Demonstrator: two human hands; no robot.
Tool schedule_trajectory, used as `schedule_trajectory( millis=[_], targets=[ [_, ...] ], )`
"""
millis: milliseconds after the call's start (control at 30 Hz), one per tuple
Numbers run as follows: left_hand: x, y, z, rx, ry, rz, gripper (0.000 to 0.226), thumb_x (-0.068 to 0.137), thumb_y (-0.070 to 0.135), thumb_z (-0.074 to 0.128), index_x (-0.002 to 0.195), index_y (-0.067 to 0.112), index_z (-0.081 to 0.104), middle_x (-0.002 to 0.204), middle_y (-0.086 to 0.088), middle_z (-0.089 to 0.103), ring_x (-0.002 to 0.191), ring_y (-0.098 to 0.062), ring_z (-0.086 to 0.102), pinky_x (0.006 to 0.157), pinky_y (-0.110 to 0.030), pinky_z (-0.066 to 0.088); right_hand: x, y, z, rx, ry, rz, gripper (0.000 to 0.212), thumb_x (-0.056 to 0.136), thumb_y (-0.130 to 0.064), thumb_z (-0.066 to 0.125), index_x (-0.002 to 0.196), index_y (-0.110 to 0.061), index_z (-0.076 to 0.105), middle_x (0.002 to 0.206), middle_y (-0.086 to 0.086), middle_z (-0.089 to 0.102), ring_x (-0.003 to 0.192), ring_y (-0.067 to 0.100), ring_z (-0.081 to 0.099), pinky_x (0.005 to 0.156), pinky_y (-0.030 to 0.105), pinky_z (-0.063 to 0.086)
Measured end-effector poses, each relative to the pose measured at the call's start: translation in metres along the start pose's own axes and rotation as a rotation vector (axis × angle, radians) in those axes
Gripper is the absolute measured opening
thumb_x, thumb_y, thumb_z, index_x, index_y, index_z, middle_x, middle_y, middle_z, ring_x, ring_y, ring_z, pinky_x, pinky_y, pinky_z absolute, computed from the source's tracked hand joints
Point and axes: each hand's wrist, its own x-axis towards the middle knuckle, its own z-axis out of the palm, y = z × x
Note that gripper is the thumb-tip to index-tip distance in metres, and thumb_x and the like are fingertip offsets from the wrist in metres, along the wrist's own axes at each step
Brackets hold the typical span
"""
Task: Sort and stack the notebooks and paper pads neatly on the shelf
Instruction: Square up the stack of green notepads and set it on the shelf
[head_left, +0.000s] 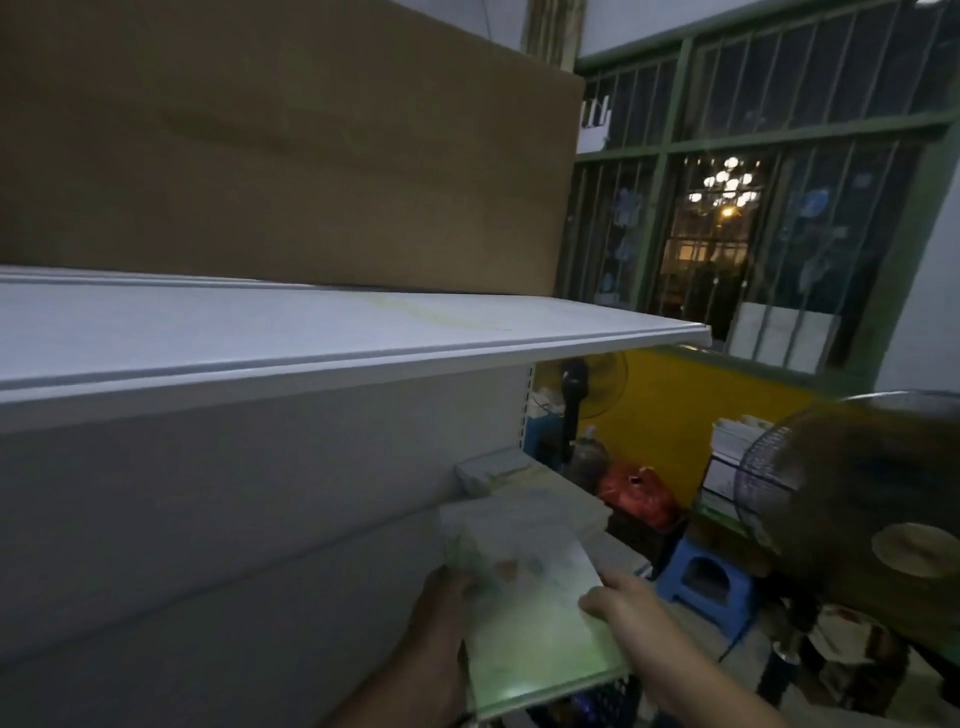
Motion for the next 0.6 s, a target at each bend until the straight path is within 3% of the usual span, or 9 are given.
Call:
schedule_trajectory(
  millis=[133,233,333,400,433,533,600],
  targets=[
    [0.058,0.019,0.005,0.098,0.029,0.099,0.036,0.067,0.005,0.067,0.103,0.002,0.069,0.088,-0.017,0.074,0.073,-0.030,0.071,0.057,-0.030,0.054,0.052,-0.027,-0.014,-0.122,0.017,-0.032,0.023,0.081,0.008,0.051,0.092,-0.006,0.067,0.089,0.013,0.068,0.095,0.037,0.063,0.075,0.037,0.047],
    [0.083,0.026,0.018,0.165,0.033,0.105,0.025,0.071,0.013,0.070,0.096,0.010,0.071,0.082,-0.008,0.075,0.071,-0.023,0.072,0.056,-0.026,0.055,0.085,-0.041,-0.033,-0.175,0.045,-0.059,0.029,0.083,0.009,0.053,0.074,-0.017,0.062,0.079,0.003,0.066,0.085,0.031,0.065,0.084,0.045,0.051],
    [0.110,0.028,0.036,0.200,0.063,0.101,0.040,0.064,0.024,0.077,0.102,0.014,0.071,0.093,-0.007,0.075,0.085,-0.026,0.071,0.073,-0.036,0.058,0.132,-0.042,-0.054,-0.171,0.014,-0.056,0.026,0.084,0.005,0.054,0.102,-0.008,0.067,0.096,0.012,0.069,0.084,0.028,0.066,0.075,0.039,0.054],
    [0.131,0.029,0.040,0.228,0.118,0.130,0.054,0.051,0.031,0.080,0.102,0.016,0.070,0.096,-0.008,0.074,0.087,-0.029,0.070,0.079,-0.043,0.058,0.169,-0.038,-0.064,-0.210,0.019,-0.024,0.040,0.083,0.000,0.057,0.123,-0.006,0.060,0.118,0.015,0.061,0.096,0.030,0.061,0.080,0.037,0.052],
    [0.142,0.031,0.041,0.250,0.141,0.145,0.056,0.047,0.032,0.079,0.100,0.017,0.071,0.096,-0.008,0.074,0.088,-0.029,0.070,0.079,-0.045,0.058,0.185,-0.036,-0.067,-0.226,-0.001,-0.016,0.043,0.083,-0.002,0.058,0.125,-0.006,0.058,0.125,0.015,0.058,0.102,0.031,0.059,0.082,0.036,0.052],
    [0.172,0.030,0.041,0.322,0.235,0.223,0.040,0.061,0.023,0.076,0.100,0.015,0.072,0.095,-0.009,0.074,0.086,-0.027,0.071,0.079,-0.045,0.058,0.223,-0.034,-0.073,-0.341,-0.056,-0.081,0.038,0.085,-0.007,0.057,0.122,-0.007,0.060,0.126,0.015,0.058,0.110,0.030,0.056,0.091,0.038,0.050],
    [0.189,0.020,0.041,0.415,0.331,0.330,0.044,0.057,0.037,0.076,0.098,0.022,0.072,0.102,-0.007,0.072,0.090,-0.024,0.070,0.082,-0.048,0.056,0.238,-0.037,-0.078,-0.543,-0.092,-0.184,0.041,0.091,-0.015,0.054,0.132,-0.010,0.052,0.134,0.011,0.053,0.120,0.025,0.051,0.103,0.034,0.042]
  ],
)
